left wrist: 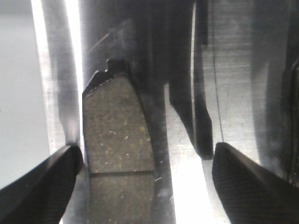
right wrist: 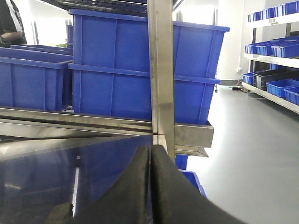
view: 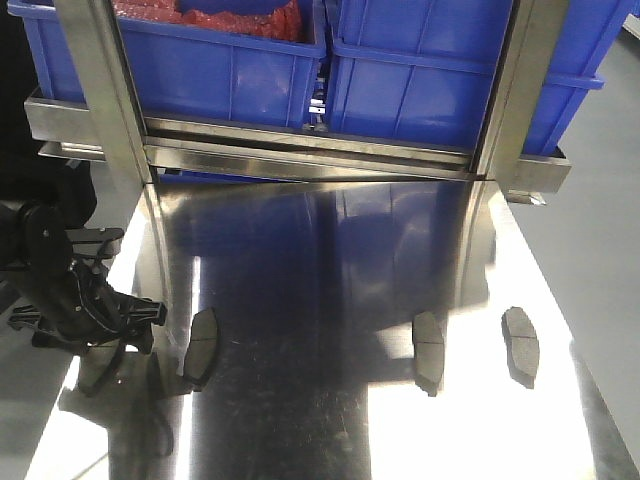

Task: Move and align brake pads A on conveyor
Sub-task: 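Lower the left gripper onto the brake pad nearest it and close, then lift the grasped brake pad off the table with the left gripper, then lower the right gripper onto the brake pad nearest it and close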

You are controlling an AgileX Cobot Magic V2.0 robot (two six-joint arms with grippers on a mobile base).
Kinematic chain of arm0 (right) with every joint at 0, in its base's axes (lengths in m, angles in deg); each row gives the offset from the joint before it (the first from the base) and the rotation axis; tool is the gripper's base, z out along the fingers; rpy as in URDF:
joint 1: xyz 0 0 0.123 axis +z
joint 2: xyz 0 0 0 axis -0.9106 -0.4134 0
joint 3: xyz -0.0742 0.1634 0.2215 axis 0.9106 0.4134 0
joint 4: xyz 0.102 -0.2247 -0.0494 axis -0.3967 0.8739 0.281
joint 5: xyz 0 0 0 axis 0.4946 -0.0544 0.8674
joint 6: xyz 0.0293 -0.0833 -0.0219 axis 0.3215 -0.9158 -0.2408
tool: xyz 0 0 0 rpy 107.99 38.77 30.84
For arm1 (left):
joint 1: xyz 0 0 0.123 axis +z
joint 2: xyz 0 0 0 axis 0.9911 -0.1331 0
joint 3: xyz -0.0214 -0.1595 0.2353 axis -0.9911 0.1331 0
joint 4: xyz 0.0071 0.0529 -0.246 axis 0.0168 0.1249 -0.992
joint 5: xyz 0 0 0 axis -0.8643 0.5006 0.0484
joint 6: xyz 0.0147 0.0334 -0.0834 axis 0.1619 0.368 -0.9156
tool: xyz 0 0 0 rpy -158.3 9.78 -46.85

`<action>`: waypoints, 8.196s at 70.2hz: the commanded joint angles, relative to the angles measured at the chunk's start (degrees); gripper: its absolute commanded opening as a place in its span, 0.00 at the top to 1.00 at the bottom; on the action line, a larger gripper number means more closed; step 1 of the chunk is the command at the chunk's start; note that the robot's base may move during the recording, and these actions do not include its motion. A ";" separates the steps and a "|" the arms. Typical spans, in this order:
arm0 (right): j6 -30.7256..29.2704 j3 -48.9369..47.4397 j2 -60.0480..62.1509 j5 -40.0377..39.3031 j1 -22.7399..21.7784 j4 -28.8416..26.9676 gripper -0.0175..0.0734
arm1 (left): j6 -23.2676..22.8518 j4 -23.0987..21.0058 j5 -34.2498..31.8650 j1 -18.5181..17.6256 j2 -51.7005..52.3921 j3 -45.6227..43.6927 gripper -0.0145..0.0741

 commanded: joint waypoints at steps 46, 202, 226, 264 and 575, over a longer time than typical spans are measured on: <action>-0.15 0.31 0.47 -4.08 -0.13 0.56 0.82 | -0.63 -0.92 1.78 -0.28 -4.42 -0.53 0.41; -0.15 0.31 0.47 -4.08 -0.13 0.56 0.82 | 3.05 2.05 1.10 -0.28 57.11 19.85 0.85; -0.15 0.31 0.47 -4.08 -0.13 0.56 0.82 | 2.73 2.04 -0.59 -0.28 68.29 26.41 0.85; -0.15 0.31 0.42 -4.08 -0.13 0.56 0.82 | 2.73 2.04 0.03 -0.28 69.20 26.35 0.85; -0.81 -64.23 -100.52 42.22 5.46 -2.79 0.29 | 2.73 2.04 0.01 -0.28 69.20 26.35 0.84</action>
